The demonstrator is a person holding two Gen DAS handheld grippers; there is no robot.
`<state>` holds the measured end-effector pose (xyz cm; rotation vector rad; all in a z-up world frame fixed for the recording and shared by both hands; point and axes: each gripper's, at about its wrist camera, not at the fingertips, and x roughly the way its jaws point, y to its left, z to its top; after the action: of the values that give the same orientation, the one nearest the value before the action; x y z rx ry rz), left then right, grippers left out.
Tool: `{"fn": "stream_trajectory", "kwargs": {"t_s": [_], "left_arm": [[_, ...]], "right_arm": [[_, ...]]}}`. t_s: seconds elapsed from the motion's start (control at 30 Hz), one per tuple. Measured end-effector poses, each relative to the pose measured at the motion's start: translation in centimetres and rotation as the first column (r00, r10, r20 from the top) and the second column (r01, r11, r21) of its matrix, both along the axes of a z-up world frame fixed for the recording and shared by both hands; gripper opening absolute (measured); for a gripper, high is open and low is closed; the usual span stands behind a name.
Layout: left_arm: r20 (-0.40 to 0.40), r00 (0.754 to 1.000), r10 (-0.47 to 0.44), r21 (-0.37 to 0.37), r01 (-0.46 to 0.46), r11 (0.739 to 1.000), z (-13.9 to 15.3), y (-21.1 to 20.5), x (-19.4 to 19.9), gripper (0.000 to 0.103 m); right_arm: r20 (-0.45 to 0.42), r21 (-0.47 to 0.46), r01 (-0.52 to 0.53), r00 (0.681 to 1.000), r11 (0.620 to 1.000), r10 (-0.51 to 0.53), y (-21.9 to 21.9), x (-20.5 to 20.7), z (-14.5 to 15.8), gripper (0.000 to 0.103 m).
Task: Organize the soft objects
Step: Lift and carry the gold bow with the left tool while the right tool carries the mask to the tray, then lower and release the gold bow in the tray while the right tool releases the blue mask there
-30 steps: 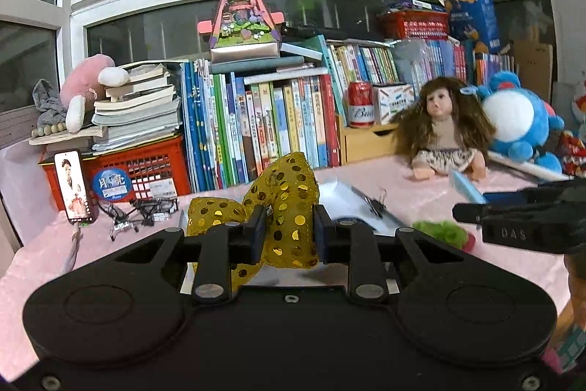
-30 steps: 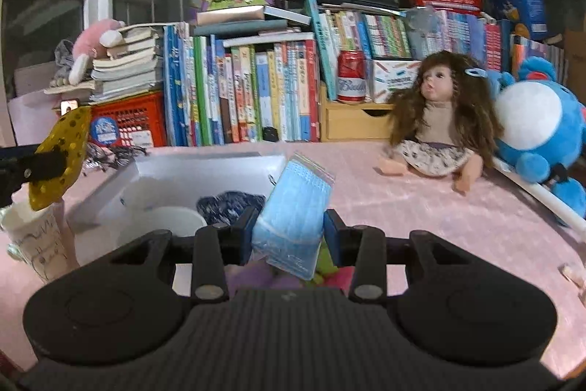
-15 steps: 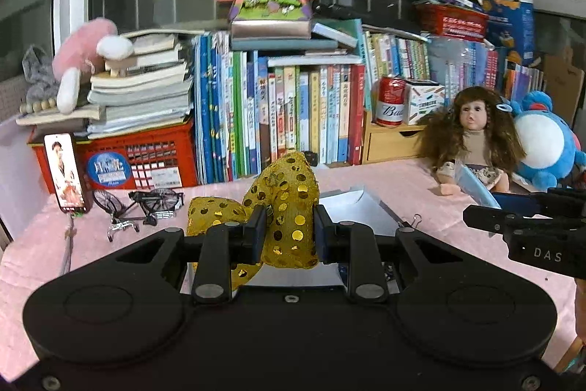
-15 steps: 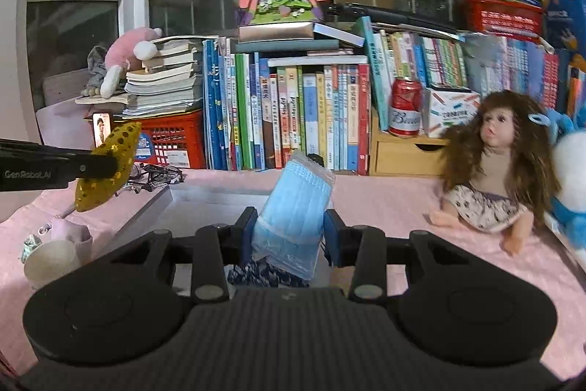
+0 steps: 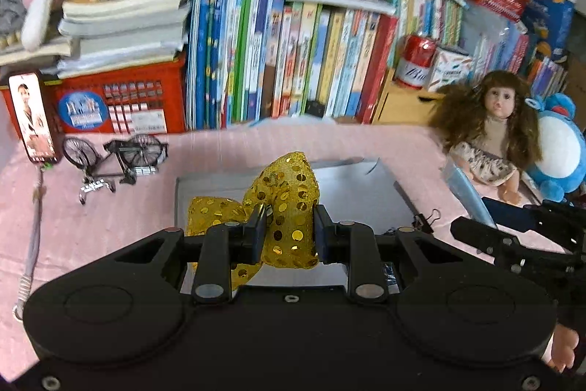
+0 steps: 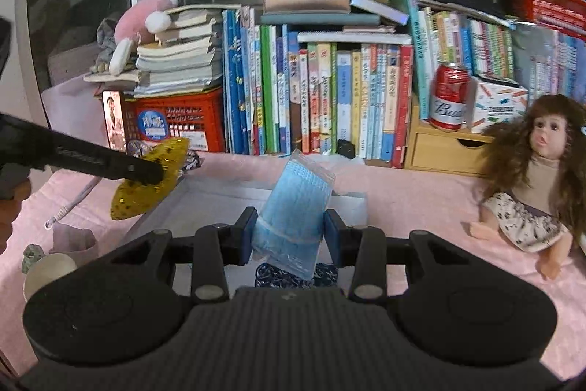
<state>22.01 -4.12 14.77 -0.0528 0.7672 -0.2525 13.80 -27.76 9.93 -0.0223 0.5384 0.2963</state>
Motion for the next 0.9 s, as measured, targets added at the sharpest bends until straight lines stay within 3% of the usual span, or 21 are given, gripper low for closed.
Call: {"fn": "stream_trajectory", "kwargs": {"t_s": [0.37,0.9], "left_arm": [[-0.094,0.995,-0.015,0.114,0.025,0.993,-3.3,-2.6,5.3,0.026],[-0.191,0.982,-0.001,0.219,0.043,0.975,-7.8,-4.2,9.2,0.029]], "right_arm": [[-0.207,-0.023,0.012,0.978,1.0,-0.016,0.9,6.6,-3.5,0.045],[-0.326,-0.109,0.015,0.944,0.994,-0.05,2.5,11.5,-7.7,0.045]]}}
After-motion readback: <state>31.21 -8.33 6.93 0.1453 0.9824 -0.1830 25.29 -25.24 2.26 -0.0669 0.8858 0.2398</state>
